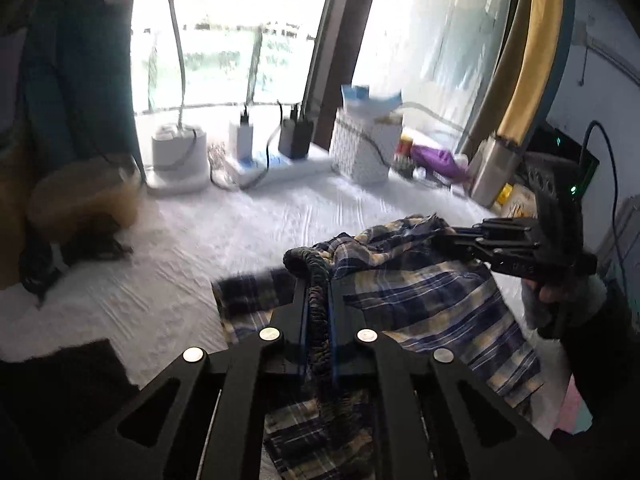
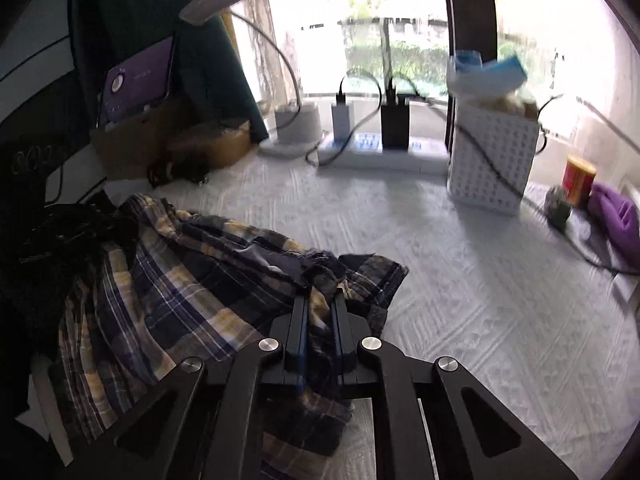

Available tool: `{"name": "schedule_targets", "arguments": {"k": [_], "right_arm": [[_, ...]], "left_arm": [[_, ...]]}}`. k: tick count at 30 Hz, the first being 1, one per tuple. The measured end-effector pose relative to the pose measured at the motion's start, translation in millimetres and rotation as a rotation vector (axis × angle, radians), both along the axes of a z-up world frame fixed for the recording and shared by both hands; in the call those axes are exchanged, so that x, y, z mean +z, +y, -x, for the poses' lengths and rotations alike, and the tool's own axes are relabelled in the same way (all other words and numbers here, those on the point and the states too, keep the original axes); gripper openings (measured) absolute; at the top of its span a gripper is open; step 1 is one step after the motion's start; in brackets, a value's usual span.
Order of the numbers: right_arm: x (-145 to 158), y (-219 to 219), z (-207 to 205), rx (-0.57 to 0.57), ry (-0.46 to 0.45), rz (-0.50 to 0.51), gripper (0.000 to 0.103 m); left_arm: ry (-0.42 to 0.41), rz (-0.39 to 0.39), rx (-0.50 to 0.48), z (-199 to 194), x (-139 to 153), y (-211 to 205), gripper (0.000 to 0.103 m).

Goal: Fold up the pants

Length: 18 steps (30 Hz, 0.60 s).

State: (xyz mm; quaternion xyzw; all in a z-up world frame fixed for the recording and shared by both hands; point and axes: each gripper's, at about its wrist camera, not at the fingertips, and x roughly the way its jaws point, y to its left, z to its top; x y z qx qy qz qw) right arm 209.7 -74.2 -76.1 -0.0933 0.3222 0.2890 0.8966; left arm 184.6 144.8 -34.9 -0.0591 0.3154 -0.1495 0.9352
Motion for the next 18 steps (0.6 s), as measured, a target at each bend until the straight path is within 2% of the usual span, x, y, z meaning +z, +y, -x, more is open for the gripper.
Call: {"name": "schedule_targets", "arguments": {"k": [3, 5, 11, 14, 16, 18], "right_arm": [[11.0, 7.3, -3.9, -0.007, -0.022, 0.0, 0.01], [9.9, 11.9, -12.7, -0.016, -0.01, 0.006, 0.01], [-24.9, 24.5, -45.9, -0.043, 0.059, 0.055, 0.01], [-31.8, 18.0, -55.9, -0.065, 0.079, 0.035, 0.021], [-26.6, 11.8, -56.8, -0.097, 0.039, 0.034, 0.044], [-23.0, 1.3, -61.3, -0.134, 0.031, 0.025, 0.052]], "left_arm": [[-0.019, -0.039, 0.016, -1.4, 8.6, 0.7, 0.007], [0.005, -0.055, 0.035, -9.1, 1.6, 3.4, 0.007], [0.17, -0.039, 0.071, -37.6, -57.6, 20.6, 0.007], [0.182, -0.026, 0.071, -36.9, -63.2, 22.0, 0.007], [0.175, -0.024, 0.07, -35.1, -59.7, 21.8, 0.007], [0.185, -0.015, 0.072, -34.8, -59.9, 23.5, 0.008]]}}
